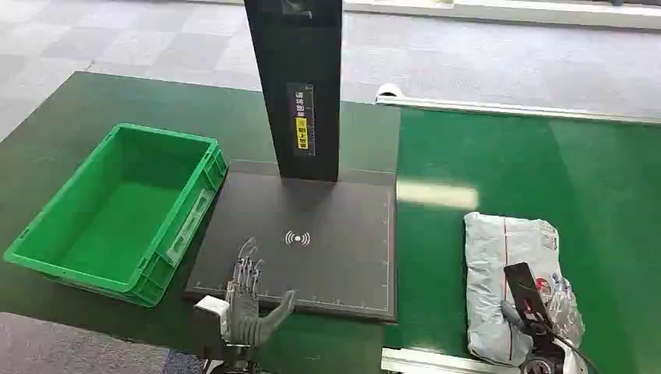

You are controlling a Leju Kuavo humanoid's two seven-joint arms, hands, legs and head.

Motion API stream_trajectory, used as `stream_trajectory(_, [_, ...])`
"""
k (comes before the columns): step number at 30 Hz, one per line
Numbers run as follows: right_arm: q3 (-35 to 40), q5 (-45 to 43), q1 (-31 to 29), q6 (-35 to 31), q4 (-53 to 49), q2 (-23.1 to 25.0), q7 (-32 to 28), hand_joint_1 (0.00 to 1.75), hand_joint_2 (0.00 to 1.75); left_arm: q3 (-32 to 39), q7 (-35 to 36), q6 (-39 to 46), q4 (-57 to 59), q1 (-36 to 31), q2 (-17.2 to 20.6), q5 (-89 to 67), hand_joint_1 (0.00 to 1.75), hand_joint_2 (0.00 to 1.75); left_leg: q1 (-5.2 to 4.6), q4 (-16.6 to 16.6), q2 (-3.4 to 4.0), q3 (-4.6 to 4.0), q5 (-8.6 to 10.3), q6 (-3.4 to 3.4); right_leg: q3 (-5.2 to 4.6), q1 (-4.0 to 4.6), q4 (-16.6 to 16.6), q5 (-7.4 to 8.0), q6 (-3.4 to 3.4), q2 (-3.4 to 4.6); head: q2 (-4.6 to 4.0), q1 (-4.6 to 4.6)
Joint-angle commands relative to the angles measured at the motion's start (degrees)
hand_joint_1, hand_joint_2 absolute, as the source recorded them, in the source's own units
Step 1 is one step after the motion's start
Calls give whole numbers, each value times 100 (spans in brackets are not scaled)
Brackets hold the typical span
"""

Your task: Moved the parcel from conveyor to table for the left to box.

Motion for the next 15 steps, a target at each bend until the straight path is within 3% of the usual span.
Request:
stream_trajectory(1, [-90,44,-275,180,868,114,109,0,175,-101,47,74,16,51,188,36,0,175,0,-11,5,12,1,3,12,1,-13,4,-2,5,0,0])
stream_trajectory(9, [60,131,-392,611,1335,140,207,0,175,-137,66,189,-6,81,214,51,0,175,2,-4,2,20,-1,1,21,3,-9,2,-2,2,0,0])
stream_trajectory(13, [125,-464,-630,1236,1921,185,-348,0,175,-165,69,243,76,63,237,106,0,175,3,-12,6,30,5,2,29,4,-18,8,-3,4,2,0])
stream_trajectory(14, [148,-642,-700,1390,2053,185,-496,14,175,-167,56,245,93,51,244,133,0,175,4,-11,12,37,3,2,35,4,-16,6,-3,6,0,0])
stream_trajectory(15, [208,-707,-762,1431,2171,168,-554,157,175,-173,44,250,111,38,249,149,0,175,3,-14,19,40,6,3,36,4,-20,11,-3,11,0,0])
